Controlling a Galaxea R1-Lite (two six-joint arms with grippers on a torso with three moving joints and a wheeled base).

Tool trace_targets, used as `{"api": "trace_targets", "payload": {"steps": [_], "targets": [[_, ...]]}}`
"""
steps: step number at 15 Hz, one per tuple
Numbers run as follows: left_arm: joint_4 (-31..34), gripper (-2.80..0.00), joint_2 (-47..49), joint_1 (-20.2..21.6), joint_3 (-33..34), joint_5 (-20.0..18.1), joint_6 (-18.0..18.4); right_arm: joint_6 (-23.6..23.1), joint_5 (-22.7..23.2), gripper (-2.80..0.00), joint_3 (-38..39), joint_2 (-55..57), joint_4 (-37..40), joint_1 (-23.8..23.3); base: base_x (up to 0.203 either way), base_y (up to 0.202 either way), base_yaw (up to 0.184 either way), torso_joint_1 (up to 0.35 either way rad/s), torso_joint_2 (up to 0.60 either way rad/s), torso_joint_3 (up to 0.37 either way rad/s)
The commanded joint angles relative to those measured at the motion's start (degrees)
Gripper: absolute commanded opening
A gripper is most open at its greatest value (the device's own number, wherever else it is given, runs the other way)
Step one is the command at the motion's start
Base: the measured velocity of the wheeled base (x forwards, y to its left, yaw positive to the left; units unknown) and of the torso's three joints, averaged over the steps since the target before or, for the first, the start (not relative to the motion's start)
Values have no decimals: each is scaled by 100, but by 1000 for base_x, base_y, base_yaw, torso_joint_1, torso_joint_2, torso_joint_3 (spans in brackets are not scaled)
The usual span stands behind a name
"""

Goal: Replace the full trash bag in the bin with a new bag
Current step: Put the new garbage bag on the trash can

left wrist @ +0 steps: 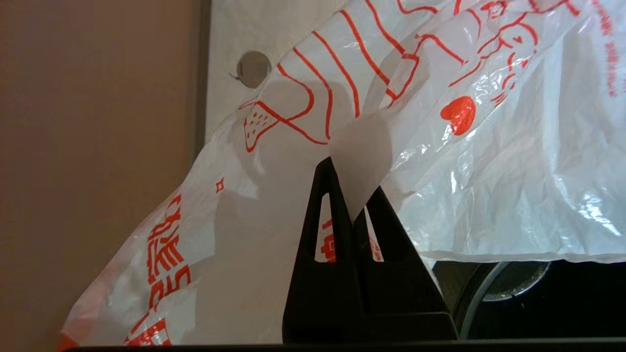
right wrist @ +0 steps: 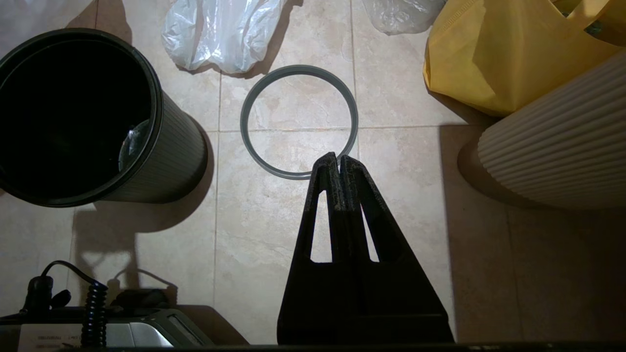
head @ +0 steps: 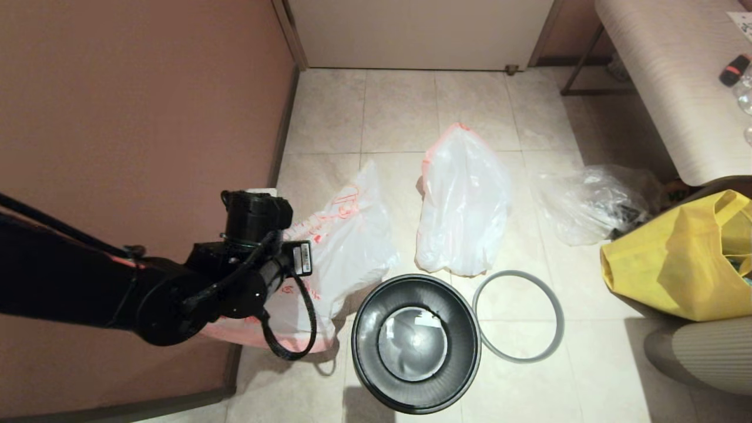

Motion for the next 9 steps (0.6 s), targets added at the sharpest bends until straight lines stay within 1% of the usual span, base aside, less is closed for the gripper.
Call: {"api": "trace_targets", "payload": {"steps": [1, 2, 3, 4, 6, 7, 9], "targets": [[-1, -280, -791, -10, 201, 21, 85, 2, 0, -280, -1, 5, 3, 2, 0, 0, 0, 0, 0, 0], [31, -280, -1083, -50, 329, 17, 196, 2, 0, -280, -1, 5, 3, 2, 0, 0, 0, 0, 0, 0], [115, -280, -1384, -177, 435, 9, 274, 2, 0, -280, -1, 5, 3, 2, 0, 0, 0, 0, 0, 0], [341, -280, -1671, -390, 505, -1, 317, 2, 0, -280, -1, 5, 3, 2, 0, 0, 0, 0, 0, 0], [1319, -280, -2139, -945, 538, -171, 324, 2, 0, -280, -1, 5, 3, 2, 0, 0, 0, 0, 0, 0], [1560, -280, -2297, -1183, 516, -305, 317, 2, 0, -280, -1, 5, 3, 2, 0, 0, 0, 0, 0, 0], [1866, -280, -2443, -1686, 460, -415, 285, -6, -1, -280, -1, 5, 3, 2, 0, 0, 0, 0, 0, 0]]}}
